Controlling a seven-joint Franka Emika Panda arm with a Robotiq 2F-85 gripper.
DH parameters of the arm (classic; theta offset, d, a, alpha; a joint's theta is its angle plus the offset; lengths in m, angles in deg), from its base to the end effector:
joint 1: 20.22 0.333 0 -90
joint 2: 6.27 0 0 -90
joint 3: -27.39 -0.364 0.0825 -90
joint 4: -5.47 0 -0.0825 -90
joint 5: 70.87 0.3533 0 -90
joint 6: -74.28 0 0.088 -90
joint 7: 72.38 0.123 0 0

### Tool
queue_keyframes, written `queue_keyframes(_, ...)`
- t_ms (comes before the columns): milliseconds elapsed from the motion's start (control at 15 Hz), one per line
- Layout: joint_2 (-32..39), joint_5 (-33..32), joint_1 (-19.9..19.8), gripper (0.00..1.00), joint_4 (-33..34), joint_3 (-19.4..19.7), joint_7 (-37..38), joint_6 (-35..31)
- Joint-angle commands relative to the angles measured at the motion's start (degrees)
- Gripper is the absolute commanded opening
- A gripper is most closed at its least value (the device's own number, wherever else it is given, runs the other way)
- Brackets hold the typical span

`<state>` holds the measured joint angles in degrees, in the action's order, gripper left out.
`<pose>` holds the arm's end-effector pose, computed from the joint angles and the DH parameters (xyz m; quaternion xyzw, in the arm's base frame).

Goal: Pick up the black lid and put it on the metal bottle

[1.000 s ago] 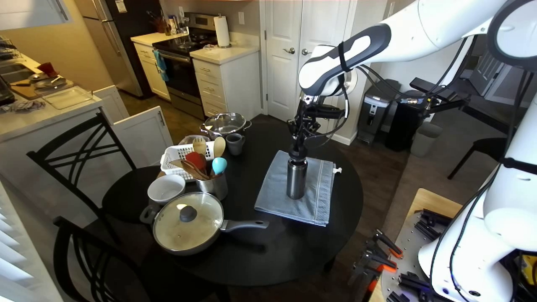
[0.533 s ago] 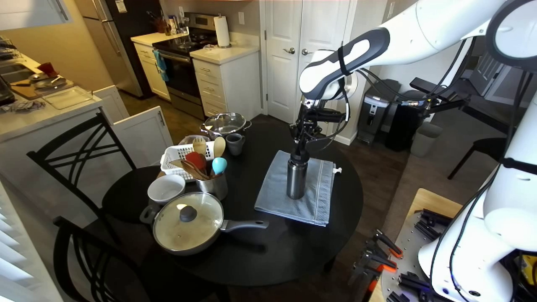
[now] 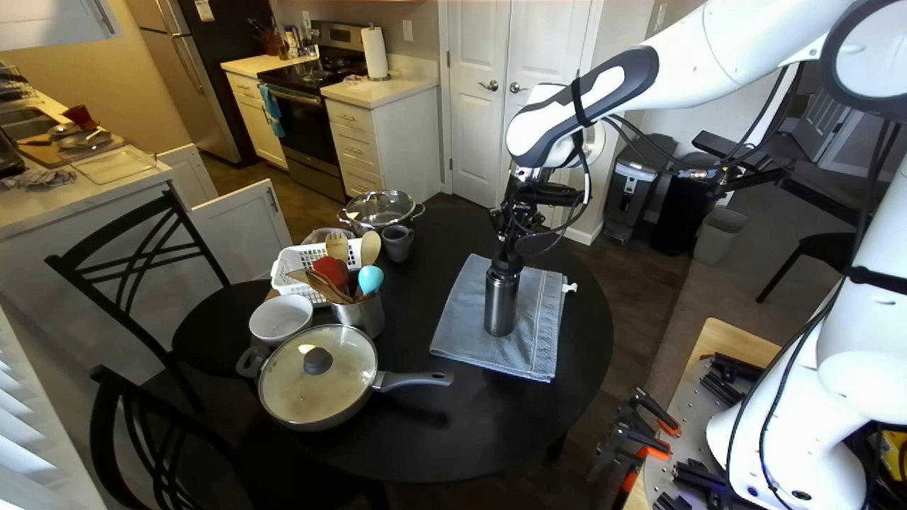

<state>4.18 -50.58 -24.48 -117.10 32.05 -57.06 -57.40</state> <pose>0.5436 -0.0723 0.3719 -0.9386 0.3223 0.0173 0.1222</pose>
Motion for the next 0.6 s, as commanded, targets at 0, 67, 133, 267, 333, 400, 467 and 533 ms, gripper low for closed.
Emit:
queue_keyframes(0,-0.3,1.5,-0.6,0.06,0.1,0.3,1.1,-0.9)
queue_keyframes(67,-0.2,1.7,-0.7,0.06,0.3,0.4,1.2,-1.0)
queue_keyframes(133,-0.1,2.0,-0.7,0.06,0.5,0.5,1.3,-0.8)
queue_keyframes(267,0.1,2.4,-0.7,0.06,0.7,0.6,1.6,-0.7)
queue_keyframes(333,0.2,2.4,-0.6,0.06,0.8,0.6,1.9,-0.6)
queue_keyframes(400,0.3,2.4,-0.6,0.06,0.8,0.6,2.2,-0.6)
queue_keyframes(467,0.4,2.4,-0.5,0.06,0.8,0.6,2.3,-0.6)
queue_keyframes(533,0.6,2.5,-0.5,0.06,0.9,0.5,2.6,-0.7)
